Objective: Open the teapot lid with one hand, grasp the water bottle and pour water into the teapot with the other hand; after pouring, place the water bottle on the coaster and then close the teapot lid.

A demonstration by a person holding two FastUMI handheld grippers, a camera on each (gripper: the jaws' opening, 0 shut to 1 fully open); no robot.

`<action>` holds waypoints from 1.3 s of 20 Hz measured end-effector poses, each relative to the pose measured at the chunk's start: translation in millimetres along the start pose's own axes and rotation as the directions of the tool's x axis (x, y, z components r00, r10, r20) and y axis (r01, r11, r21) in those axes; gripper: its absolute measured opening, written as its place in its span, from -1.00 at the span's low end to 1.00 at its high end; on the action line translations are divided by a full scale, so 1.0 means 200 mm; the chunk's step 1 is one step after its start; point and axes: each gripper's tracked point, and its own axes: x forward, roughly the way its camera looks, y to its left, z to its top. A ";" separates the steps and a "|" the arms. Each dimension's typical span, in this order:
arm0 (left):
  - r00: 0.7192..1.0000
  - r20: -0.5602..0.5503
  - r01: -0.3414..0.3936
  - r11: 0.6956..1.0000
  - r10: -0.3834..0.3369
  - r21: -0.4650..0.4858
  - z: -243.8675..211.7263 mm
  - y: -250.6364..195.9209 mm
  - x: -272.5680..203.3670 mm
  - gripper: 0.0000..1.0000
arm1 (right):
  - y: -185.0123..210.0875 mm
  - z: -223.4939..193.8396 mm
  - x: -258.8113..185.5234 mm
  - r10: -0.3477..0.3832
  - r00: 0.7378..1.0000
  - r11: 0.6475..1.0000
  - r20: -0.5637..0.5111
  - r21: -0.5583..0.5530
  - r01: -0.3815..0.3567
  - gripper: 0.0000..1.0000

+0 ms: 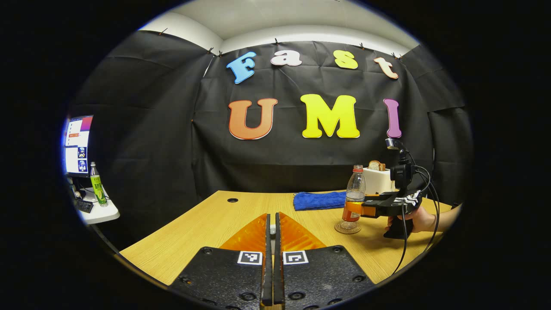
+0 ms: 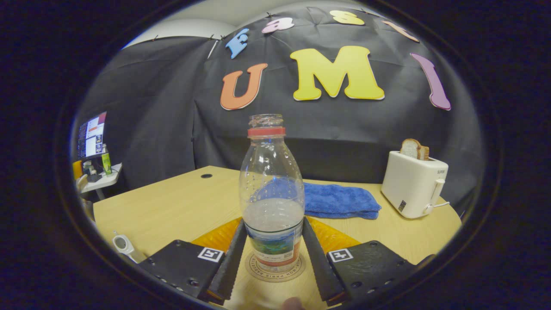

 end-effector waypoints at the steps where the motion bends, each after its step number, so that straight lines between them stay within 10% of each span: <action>1: 1.000 0.000 0.001 1.000 -0.001 0.000 0.00 0.00 0.01 -0.93 | 0.00 0.00 0.00 0.000 1.000 1.000 0.000 0.005 0.000 0.49; 11: 1.000 0.002 0.002 1.000 -0.002 -0.001 0.00 -0.03 0.01 -0.94 | 0.00 -0.02 -0.05 -0.003 1.000 1.000 -0.007 0.003 0.003 0.88; 26: 0.994 -0.107 0.009 0.997 -0.018 -0.083 -0.35 -0.27 0.10 -0.93 | -0.24 -0.08 -0.94 -0.136 0.980 0.991 0.148 0.019 0.134 0.86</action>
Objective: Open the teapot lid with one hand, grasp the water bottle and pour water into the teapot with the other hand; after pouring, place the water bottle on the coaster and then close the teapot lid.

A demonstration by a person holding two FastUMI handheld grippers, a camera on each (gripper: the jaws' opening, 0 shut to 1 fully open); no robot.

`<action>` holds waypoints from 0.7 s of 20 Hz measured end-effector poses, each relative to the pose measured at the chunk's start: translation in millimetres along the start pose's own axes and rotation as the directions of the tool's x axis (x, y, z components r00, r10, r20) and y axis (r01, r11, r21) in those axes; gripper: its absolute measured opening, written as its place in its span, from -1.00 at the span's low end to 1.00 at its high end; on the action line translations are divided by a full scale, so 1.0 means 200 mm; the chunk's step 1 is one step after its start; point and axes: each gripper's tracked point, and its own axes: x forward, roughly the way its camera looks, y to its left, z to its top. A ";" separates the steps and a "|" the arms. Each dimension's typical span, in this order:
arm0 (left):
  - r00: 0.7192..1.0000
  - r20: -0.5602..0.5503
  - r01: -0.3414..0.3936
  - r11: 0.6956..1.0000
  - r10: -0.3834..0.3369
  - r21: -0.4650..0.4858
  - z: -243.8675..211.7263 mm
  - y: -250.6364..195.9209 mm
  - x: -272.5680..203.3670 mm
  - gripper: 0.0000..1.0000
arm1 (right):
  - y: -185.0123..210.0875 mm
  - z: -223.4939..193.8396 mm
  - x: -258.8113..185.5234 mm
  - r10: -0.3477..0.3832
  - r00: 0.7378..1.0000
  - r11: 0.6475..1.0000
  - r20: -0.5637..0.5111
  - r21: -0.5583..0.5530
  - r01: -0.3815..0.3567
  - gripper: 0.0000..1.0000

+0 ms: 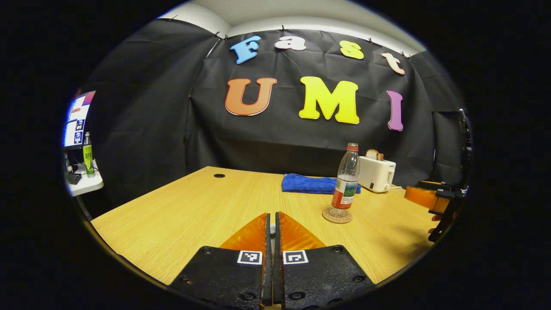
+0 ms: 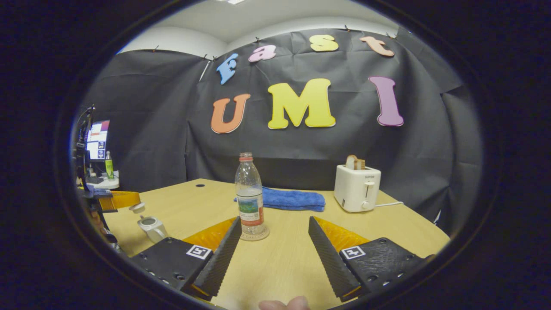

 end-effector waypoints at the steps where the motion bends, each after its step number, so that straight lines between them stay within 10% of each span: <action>1: 1.000 -0.004 0.005 1.000 -0.005 0.006 -0.01 -0.02 0.00 -0.93 | -0.02 -0.01 -0.01 -0.006 1.000 1.000 -0.003 -0.001 0.006 0.86; 14: 0.998 -0.064 0.000 1.000 0.001 0.027 -0.15 -0.07 0.06 -0.92 | -0.16 -0.04 -0.09 -0.087 0.996 0.996 0.001 0.006 0.087 0.87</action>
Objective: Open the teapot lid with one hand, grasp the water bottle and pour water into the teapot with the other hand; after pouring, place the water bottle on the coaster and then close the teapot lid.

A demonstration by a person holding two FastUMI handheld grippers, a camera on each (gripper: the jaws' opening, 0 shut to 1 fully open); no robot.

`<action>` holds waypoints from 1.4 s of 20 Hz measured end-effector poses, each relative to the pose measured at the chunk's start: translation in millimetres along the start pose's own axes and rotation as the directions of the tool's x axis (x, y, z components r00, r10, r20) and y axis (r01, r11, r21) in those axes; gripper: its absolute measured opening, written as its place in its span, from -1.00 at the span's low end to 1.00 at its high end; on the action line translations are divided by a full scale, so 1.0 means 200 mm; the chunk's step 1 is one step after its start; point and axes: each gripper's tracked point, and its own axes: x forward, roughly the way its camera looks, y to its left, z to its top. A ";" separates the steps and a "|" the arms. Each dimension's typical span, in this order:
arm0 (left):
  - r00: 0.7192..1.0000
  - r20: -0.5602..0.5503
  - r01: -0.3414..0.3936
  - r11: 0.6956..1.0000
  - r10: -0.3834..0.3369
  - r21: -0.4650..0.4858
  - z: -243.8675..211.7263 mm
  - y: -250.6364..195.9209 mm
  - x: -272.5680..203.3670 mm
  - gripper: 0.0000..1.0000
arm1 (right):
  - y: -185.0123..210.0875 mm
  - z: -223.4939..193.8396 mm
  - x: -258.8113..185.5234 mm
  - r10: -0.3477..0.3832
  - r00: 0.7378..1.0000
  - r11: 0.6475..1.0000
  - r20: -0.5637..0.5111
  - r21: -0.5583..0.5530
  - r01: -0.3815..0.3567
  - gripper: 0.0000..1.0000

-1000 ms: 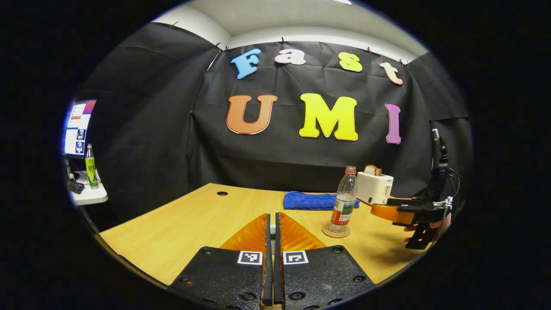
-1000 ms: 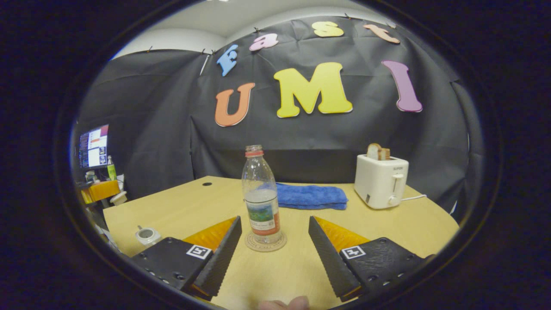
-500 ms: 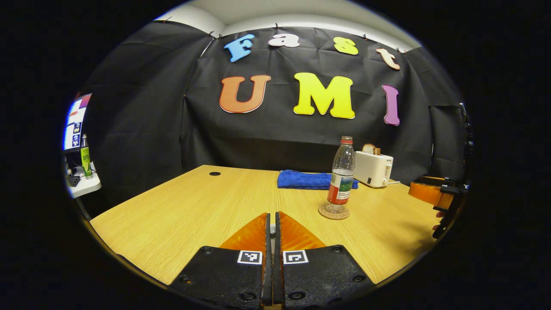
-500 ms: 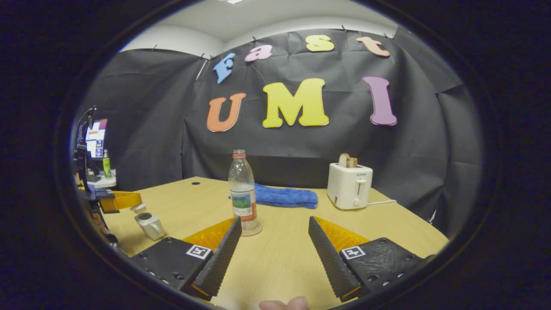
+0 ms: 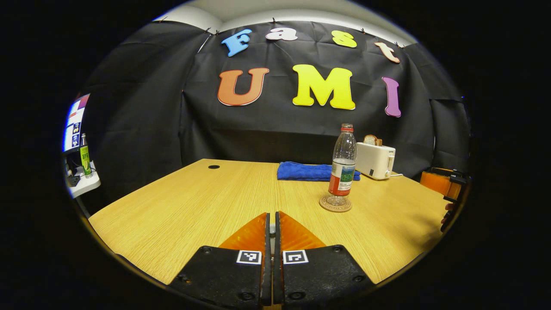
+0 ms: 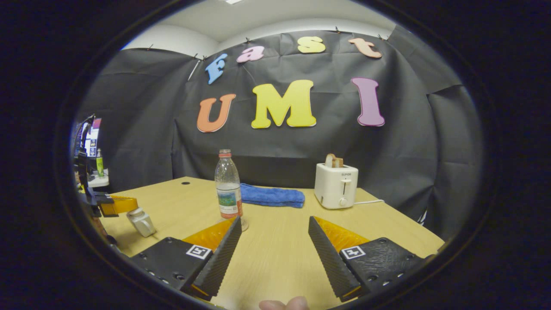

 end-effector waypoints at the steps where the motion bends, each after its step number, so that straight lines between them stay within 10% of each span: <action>1: 1.000 -0.006 0.005 1.000 -0.005 -0.004 -0.01 -0.01 0.00 -0.91 | 0.01 0.00 0.00 0.003 1.000 1.000 0.003 0.000 -0.003 0.87; 5: 0.999 -0.014 -0.043 0.999 0.043 0.005 0.00 0.01 0.01 -0.69 | 0.03 0.04 -0.03 0.006 1.000 1.000 0.022 -0.007 -0.006 0.86; 8: 0.994 0.005 -0.110 0.994 0.110 -0.026 0.11 0.04 -0.04 0.55 | 0.02 0.10 -0.07 -0.005 0.999 1.000 0.049 -0.001 0.005 0.86; 10: 0.990 0.057 -0.128 0.991 0.129 -0.035 0.25 0.00 -0.09 0.96 | -0.01 0.17 -0.11 -0.028 0.996 1.000 0.083 0.004 0.028 0.87; 18: 0.956 0.285 -0.067 0.998 0.063 0.007 0.73 -0.37 -0.37 0.96 | -0.09 0.40 -0.32 -0.063 0.984 0.998 0.170 0.015 0.061 0.86; 28: 0.944 0.327 -0.056 0.997 0.033 0.061 0.65 -0.55 -0.49 0.96 | -0.10 0.33 -0.49 -0.102 0.972 0.994 0.211 -0.004 0.105 0.87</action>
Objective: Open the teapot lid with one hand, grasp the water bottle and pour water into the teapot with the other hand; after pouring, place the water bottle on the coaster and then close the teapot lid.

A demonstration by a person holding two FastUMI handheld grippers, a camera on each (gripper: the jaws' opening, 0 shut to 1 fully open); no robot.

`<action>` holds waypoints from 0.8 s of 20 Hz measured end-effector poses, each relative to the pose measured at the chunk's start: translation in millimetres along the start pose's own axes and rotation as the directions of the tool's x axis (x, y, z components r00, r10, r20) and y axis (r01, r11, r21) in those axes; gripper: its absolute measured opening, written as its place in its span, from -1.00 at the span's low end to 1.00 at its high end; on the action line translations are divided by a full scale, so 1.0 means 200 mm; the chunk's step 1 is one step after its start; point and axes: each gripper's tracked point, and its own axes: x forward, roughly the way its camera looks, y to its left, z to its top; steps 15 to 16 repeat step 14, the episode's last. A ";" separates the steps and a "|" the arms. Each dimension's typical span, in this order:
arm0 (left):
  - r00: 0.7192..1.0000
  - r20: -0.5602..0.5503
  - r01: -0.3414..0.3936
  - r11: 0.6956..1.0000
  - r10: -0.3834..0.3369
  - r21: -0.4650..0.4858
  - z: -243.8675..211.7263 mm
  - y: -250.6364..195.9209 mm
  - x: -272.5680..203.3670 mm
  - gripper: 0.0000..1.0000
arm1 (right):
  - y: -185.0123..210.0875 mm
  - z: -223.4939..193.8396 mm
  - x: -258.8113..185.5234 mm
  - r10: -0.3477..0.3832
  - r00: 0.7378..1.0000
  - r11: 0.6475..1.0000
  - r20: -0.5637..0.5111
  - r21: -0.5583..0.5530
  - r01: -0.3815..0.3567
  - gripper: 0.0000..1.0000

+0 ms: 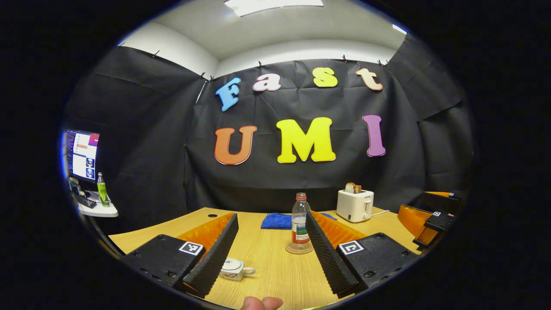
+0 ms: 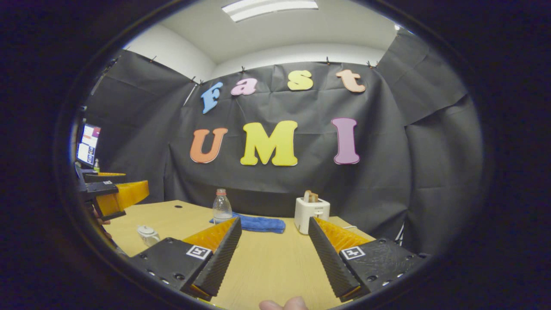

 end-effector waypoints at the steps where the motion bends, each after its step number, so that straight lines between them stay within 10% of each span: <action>1: 1.000 0.001 0.015 1.000 -0.015 0.009 0.00 -0.02 0.01 0.96 | -0.01 0.01 -0.01 -0.005 1.000 1.000 0.002 -0.003 0.005 0.87; 16: 1.000 -0.011 0.018 1.000 -0.019 -0.003 0.00 0.02 0.01 0.96 | 0.04 0.05 -0.01 -0.018 1.000 1.000 0.011 -0.013 0.019 0.86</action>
